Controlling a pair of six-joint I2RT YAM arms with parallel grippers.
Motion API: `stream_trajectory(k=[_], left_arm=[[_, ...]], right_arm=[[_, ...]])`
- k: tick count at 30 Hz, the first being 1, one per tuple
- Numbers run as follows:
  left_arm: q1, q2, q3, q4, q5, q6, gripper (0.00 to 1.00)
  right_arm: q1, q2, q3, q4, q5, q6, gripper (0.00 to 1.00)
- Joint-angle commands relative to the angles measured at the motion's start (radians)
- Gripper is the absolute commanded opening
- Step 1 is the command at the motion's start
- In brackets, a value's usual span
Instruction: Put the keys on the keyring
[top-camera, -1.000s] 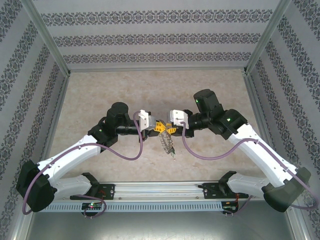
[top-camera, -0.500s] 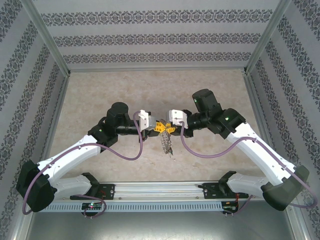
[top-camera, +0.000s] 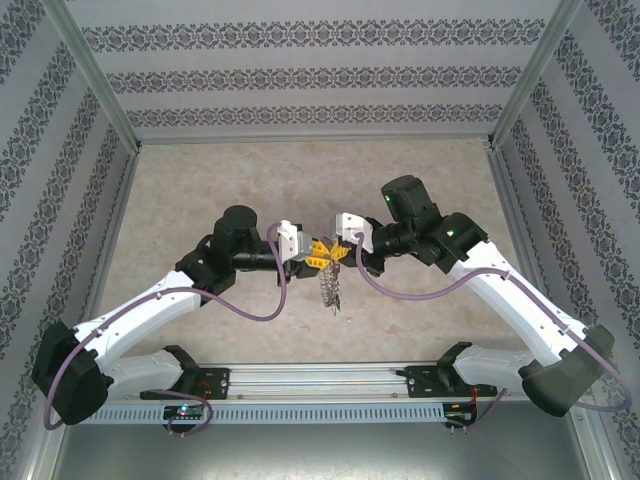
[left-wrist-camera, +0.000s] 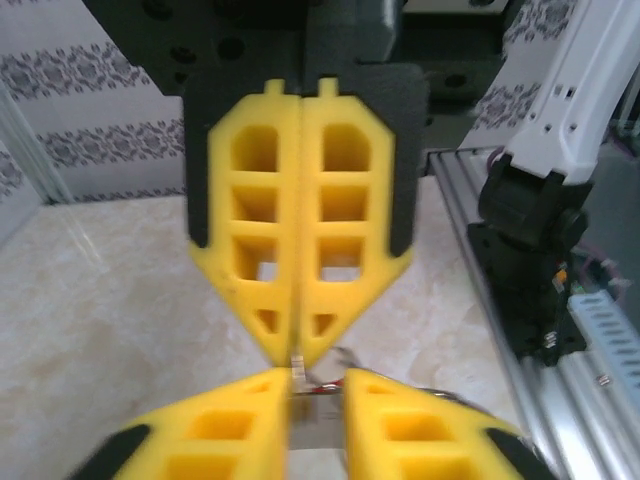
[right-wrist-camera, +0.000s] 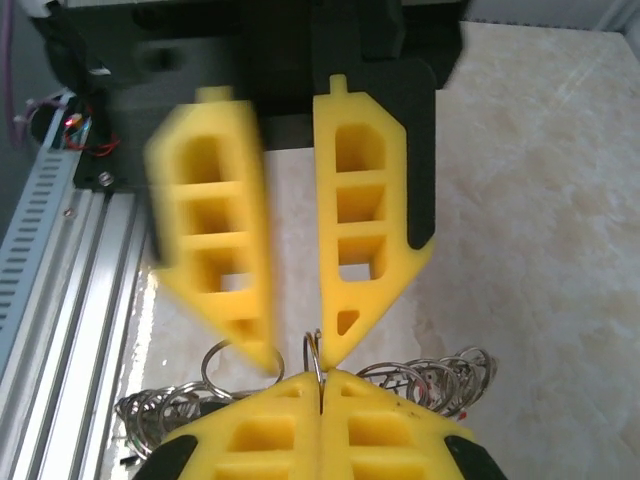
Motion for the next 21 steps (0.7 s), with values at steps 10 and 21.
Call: stream_trajectory(k=[10, 21], left_arm=[[0.054, -0.043, -0.013, -0.052, -0.177, -0.093, 0.64], [0.049, 0.07, 0.033, -0.147, -0.153, 0.065, 0.63]], right_arm=[[0.016, 0.074, 0.004, 0.096, 0.363, 0.859, 0.0], [0.006, 0.151, 0.039, 0.043, 0.375, 1.507, 0.0]])
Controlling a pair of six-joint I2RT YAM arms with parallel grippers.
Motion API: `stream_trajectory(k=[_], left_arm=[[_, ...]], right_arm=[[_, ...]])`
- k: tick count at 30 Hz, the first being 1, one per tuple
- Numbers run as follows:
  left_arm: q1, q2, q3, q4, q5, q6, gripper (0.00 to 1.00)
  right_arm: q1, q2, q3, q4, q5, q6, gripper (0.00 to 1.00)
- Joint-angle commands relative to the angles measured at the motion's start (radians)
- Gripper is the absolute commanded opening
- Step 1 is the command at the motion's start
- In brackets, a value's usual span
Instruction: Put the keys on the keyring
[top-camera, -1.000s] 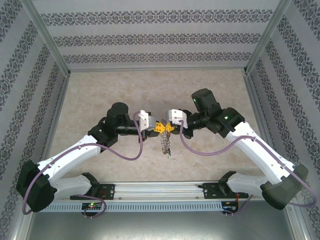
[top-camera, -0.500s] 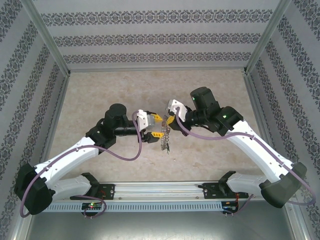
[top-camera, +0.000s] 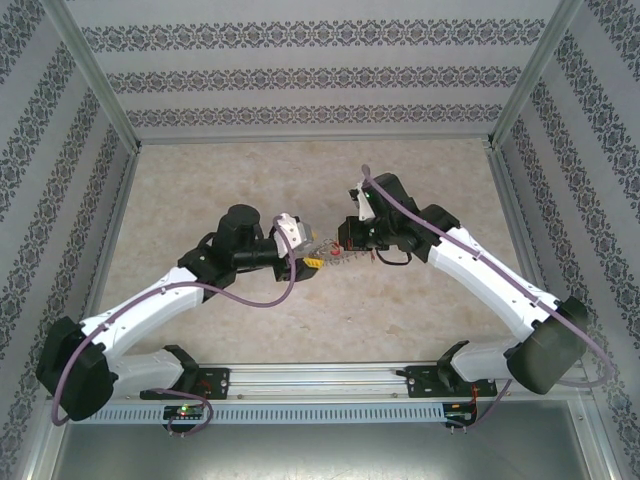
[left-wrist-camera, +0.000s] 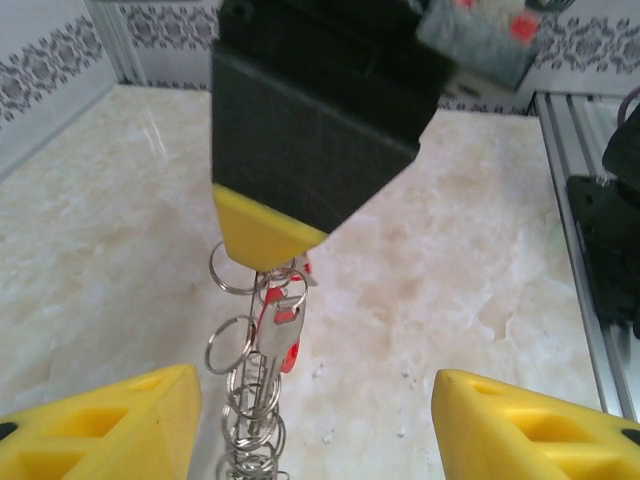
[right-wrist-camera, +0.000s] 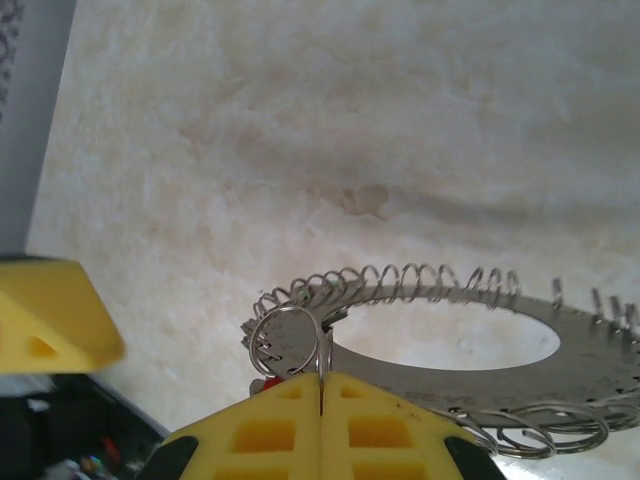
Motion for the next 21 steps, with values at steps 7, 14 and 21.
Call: stream_trajectory(k=[7, 14, 21], left_arm=[[-0.036, 0.108, 0.094, -0.086, -0.021, 0.229, 0.63], [-0.065, 0.179, 0.121, -0.037, -0.049, 0.257, 0.61], [-0.097, 0.208, 0.145, -0.052, -0.138, 0.314, 0.32]], right_arm=[[-0.028, 0.016, 0.03, -0.027, -0.082, 0.365, 0.0], [-0.01, 0.01, 0.004, -0.021, -0.089, 0.436, 0.0], [-0.011, -0.019, -0.01, -0.022, -0.093, 0.462, 0.0]])
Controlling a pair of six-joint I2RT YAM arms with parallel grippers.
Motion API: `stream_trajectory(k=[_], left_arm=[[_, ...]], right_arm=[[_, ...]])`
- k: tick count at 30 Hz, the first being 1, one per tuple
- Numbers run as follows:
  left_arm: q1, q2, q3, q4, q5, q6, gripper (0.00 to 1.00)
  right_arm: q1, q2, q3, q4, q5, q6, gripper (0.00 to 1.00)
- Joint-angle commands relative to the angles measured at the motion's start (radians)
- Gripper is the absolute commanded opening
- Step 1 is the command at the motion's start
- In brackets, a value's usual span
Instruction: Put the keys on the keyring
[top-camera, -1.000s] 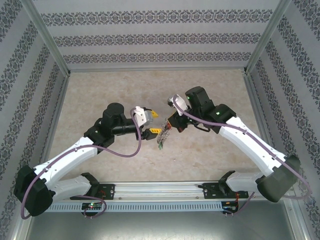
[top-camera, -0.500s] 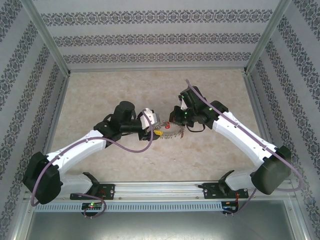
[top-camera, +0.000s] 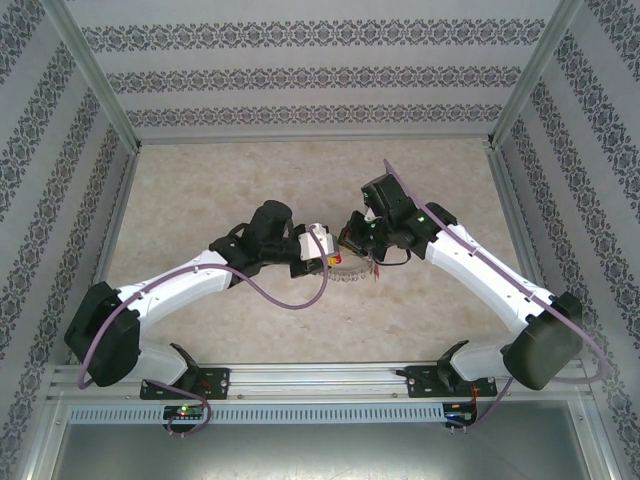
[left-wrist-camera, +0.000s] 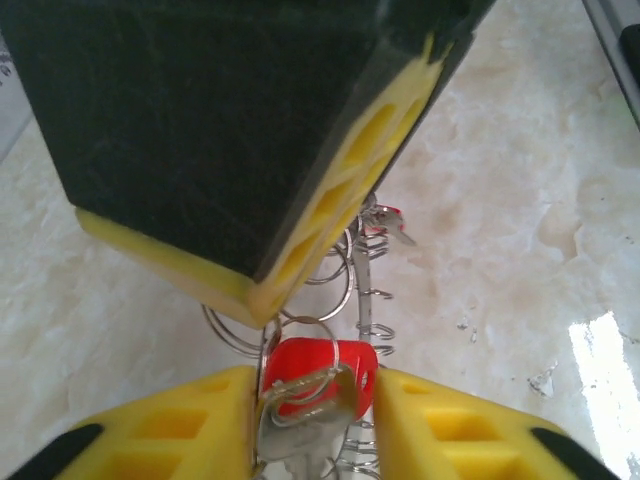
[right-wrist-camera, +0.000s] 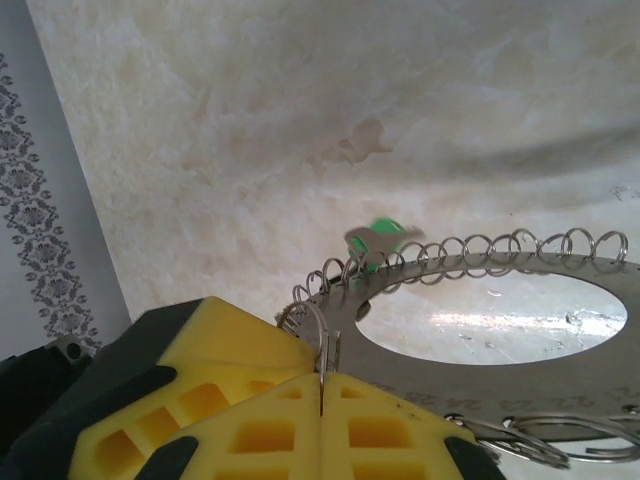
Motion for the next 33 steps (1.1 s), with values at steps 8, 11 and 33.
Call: stream_trajectory(k=[8, 11, 33], left_arm=[[-0.02, -0.032, 0.039, -0.063, -0.079, 0.108, 0.12], [-0.02, -0.053, 0.047, -0.11, -0.068, 0.142, 0.06], [-0.02, -0.093, 0.174, -0.451, 0.09, 0.322, 0.26]], right_arm=[[-0.004, -0.042, -0.016, -0.002, -0.077, 0.033, 0.0], [-0.022, -0.031, -0.029, -0.028, -0.112, 0.007, 0.0], [-0.115, -0.114, -0.206, 0.127, -0.246, 0.401, 0.0]])
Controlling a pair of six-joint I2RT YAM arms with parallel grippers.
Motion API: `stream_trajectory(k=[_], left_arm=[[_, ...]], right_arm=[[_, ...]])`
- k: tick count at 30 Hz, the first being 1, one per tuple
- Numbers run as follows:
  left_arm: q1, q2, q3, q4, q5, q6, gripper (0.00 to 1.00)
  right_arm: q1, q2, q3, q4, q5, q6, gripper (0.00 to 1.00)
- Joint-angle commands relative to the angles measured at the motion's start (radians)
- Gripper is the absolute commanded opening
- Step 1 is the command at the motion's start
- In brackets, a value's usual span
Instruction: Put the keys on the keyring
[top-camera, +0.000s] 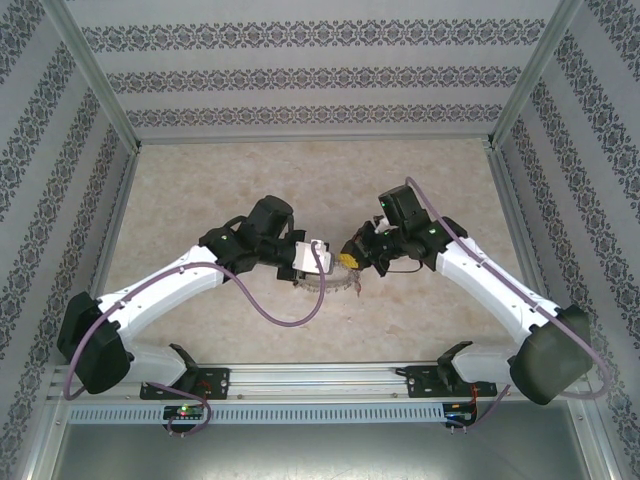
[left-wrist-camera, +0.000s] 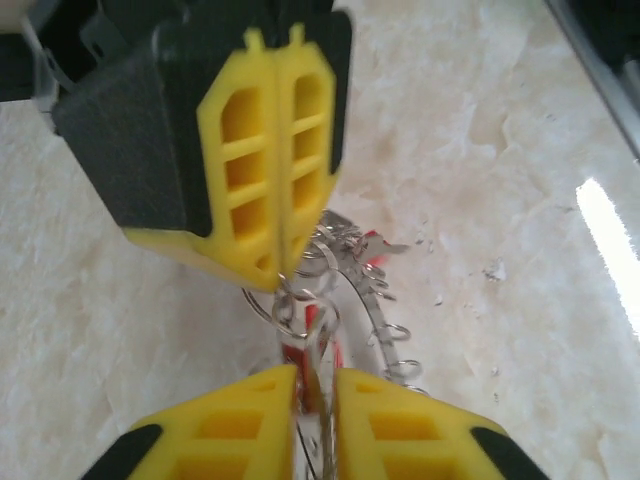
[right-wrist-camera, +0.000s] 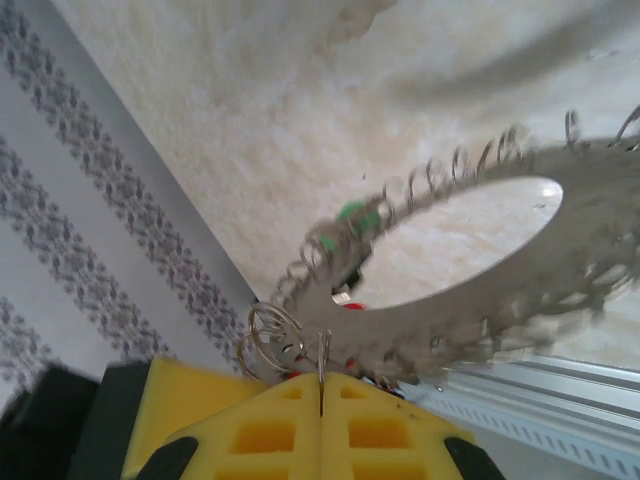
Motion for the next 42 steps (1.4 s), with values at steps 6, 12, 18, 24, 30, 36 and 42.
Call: stream_trajectory(k=[6, 12, 18, 24, 30, 36, 42], left_arm=[[0.003, -0.052, -0.045, 0.075, 0.055, -0.074, 0.7], [0.002, 0.033, -0.077, 0.289, 0.094, -0.26, 0.73], [0.002, 0.118, -0.039, 0.329, 0.106, -0.333, 0.71], [0.003, 0.145, -0.041, 0.345, 0.078, -0.342, 0.49], [0.003, 0.121, -0.097, 0.407, 0.124, -0.322, 0.33], [0.003, 0.096, -0.123, 0.351, 0.103, -0.245, 0.32], [0.033, 0.069, -0.188, 0.425, 0.0, -0.289, 0.29]], right_arm=[[-0.008, -0.053, -0.057, 0.059, 0.047, 0.2, 0.0], [0.009, -0.062, -0.073, 0.079, 0.044, 0.236, 0.0], [0.022, -0.069, -0.074, 0.088, 0.046, 0.256, 0.0], [0.026, -0.063, -0.083, 0.129, 0.024, 0.285, 0.0], [0.024, -0.056, -0.088, 0.139, 0.01, 0.285, 0.0], [0.016, -0.063, -0.087, 0.139, -0.001, 0.287, 0.0], [0.012, -0.072, -0.092, 0.14, -0.01, 0.292, 0.0]])
